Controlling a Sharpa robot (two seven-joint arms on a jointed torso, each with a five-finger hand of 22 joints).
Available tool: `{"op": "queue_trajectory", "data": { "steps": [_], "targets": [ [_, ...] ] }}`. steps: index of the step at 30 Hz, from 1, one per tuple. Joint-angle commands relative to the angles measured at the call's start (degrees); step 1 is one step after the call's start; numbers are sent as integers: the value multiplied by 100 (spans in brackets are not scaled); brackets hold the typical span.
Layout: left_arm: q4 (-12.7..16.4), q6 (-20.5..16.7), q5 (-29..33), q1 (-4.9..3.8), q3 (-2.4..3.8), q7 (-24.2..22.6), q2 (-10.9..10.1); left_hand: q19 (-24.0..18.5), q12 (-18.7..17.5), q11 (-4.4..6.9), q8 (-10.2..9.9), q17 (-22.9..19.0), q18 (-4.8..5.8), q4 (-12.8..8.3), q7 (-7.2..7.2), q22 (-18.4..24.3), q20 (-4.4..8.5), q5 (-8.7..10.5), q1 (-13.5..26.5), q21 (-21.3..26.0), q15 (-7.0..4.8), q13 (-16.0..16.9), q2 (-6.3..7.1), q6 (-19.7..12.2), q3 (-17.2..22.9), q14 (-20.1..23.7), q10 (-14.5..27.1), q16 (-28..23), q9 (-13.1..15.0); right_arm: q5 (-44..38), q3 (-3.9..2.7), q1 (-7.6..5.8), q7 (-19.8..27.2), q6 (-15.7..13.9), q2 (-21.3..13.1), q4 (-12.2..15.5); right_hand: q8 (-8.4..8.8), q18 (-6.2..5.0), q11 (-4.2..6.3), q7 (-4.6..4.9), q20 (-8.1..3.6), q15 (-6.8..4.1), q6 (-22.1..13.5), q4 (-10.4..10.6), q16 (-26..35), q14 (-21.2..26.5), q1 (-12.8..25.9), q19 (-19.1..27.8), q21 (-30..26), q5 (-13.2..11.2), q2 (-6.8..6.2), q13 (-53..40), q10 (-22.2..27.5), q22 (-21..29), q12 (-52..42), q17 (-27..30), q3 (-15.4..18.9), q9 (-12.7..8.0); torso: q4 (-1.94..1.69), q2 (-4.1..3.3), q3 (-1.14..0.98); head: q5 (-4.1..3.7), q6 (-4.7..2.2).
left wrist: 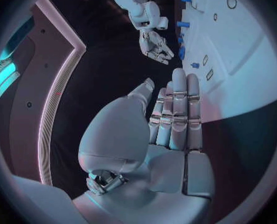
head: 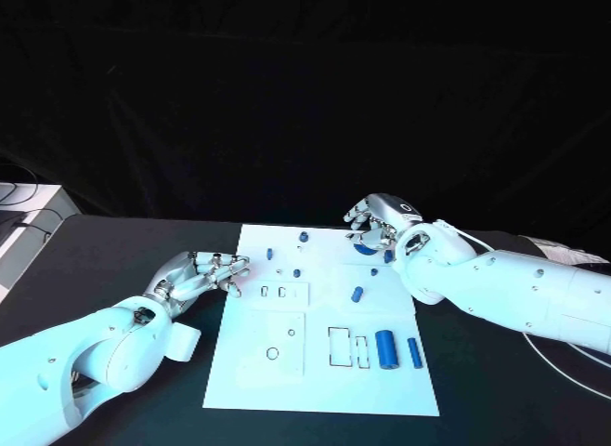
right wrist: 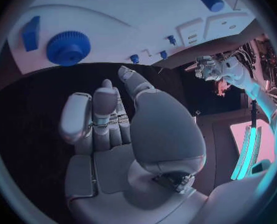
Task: Assemble the parts on the task board
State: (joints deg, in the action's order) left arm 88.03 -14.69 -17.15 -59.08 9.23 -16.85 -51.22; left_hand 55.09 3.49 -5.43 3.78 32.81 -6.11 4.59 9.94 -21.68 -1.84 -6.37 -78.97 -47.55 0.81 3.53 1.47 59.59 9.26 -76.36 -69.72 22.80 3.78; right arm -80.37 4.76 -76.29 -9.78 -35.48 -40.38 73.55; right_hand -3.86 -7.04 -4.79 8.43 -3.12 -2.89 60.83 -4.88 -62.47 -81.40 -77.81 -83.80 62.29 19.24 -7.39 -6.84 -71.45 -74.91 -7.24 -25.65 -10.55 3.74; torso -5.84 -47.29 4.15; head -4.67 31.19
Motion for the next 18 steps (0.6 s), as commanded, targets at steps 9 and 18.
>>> {"op": "queue_trajectory", "data": {
  "steps": [9, 18],
  "targets": [
    [33, 120, -19, -2, 5, -31, 13, -20, -6, -9, -16, 2, -80, -25, 10, 9, -1, 27, 27, -39, 13, -4, 31, -37, 36, -1, 33, 39, 4, 467, -8, -30, -9, 933, -416, -56, -9, 208, 298, 33, -99, -21, -379, 137, -276, 27, -29, -450, 543, -10, 69, -4894, 845, -937, -4295, -303, 847, 8, 82, -1, -52, -30, -20],
    [31, 126, -19, -1, 5, -26, 26, -20, -6, -9, -16, 2, -80, -25, 10, 9, -1, 27, 27, -39, 13, -4, 31, -37, 36, -1, 33, 39, 4, 562, -5, -32, -100, 1189, -360, -289, -3, 138, 235, 71, -6, 48, -484, 409, -509, 94, -14, -449, 483, -95, -83, -6044, 435, -919, -5131, -776, 787, 7, 79, -8, -49, -52, 7]
  ]
}}
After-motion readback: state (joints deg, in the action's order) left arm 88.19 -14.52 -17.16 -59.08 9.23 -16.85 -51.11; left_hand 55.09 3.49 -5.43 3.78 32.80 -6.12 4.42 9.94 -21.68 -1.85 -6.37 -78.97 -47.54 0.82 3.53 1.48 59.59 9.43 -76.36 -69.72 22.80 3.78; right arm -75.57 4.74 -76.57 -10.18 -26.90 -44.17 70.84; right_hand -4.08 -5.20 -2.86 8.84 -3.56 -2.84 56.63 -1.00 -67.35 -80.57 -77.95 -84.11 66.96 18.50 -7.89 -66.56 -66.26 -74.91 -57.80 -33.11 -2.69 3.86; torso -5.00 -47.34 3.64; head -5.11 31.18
